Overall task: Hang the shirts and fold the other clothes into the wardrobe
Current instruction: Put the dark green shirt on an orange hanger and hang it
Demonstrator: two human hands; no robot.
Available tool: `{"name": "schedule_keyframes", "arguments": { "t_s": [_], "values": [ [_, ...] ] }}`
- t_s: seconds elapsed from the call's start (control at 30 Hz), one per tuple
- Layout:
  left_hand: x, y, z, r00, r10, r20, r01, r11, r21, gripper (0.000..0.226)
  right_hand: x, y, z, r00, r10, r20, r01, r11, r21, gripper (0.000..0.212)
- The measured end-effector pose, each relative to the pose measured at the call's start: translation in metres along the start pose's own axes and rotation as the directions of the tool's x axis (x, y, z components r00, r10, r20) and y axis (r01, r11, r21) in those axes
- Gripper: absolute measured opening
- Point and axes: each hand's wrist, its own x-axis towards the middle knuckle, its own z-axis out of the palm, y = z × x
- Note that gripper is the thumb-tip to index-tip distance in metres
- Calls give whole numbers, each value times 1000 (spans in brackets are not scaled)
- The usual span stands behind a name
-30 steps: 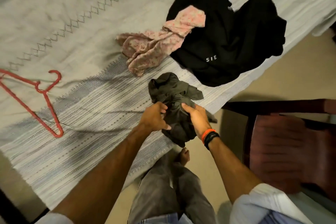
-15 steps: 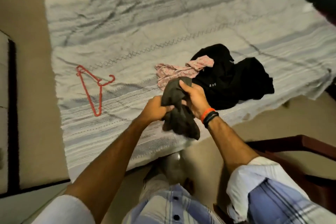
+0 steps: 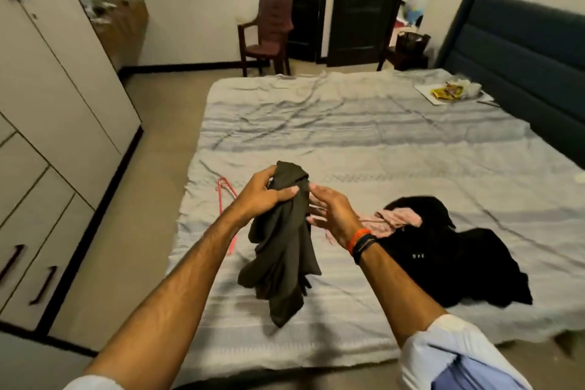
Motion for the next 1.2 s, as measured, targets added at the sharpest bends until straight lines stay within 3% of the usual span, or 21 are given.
{"name": "schedule_keyframes", "arguments": {
  "t_s": [0.07,0.13,0.27,0.43,0.5,0.57,0.63,0.67,0.77,0.83,0.9,0.93,1.03,1.1,1.2],
  "values": [
    [1,3,-27,999,16,49,-17,1000,16,45,17,-5,25,999,24,29,-25,1000,7,50],
    [1,2,-48,995,16,96,-20,999,45,44,35,-10,52,998,29,48,-29,1000,-10,54],
    [3,-18,-85,973,-62,220,58,998,26,39,66,-15,98,1000,-7,-12,8,999,38,43],
    [4,-40,-127,837,-325,440,288,946,151,29,89,-23,135,998,-61,-6,61,985,164,25],
    [11,-46,-145,844,-386,373,328,921,212,24,95,-28,146,992,-103,68,84,968,238,14],
    [22,-54,-157,916,-391,91,362,902,236,18,100,-36,153,976,-142,163,89,951,296,12],
    [34,-61,-170,906,-337,-255,386,906,175,31,106,-45,157,953,-162,255,74,943,323,10],
    [40,-62,-173,901,-289,-325,363,910,198,43,107,-49,156,939,-184,290,77,936,344,8],
    [50,-60,-172,959,-241,-150,278,903,328,74,113,-63,155,907,-223,357,81,924,373,8],
    [57,-60,-164,972,-216,-91,234,879,416,56,119,-70,152,898,-230,374,87,928,363,11],
    [65,-64,-157,977,-149,-155,207,847,490,22,126,-76,147,906,-236,351,126,943,308,14],
    [68,-64,-156,972,-114,-208,206,837,507,16,130,-77,143,916,-242,320,163,953,254,15],
    [73,-59,-161,923,-29,-383,226,846,482,19,145,-73,124,954,-251,164,265,962,-68,15],
    [74,-49,-164,891,10,-454,185,905,383,23,157,-63,111,971,-227,73,238,908,-345,26],
    [77,-31,-165,910,83,-407,61,942,329,37,163,-51,107,973,-172,153,229,772,-592,52]
  ]
}}
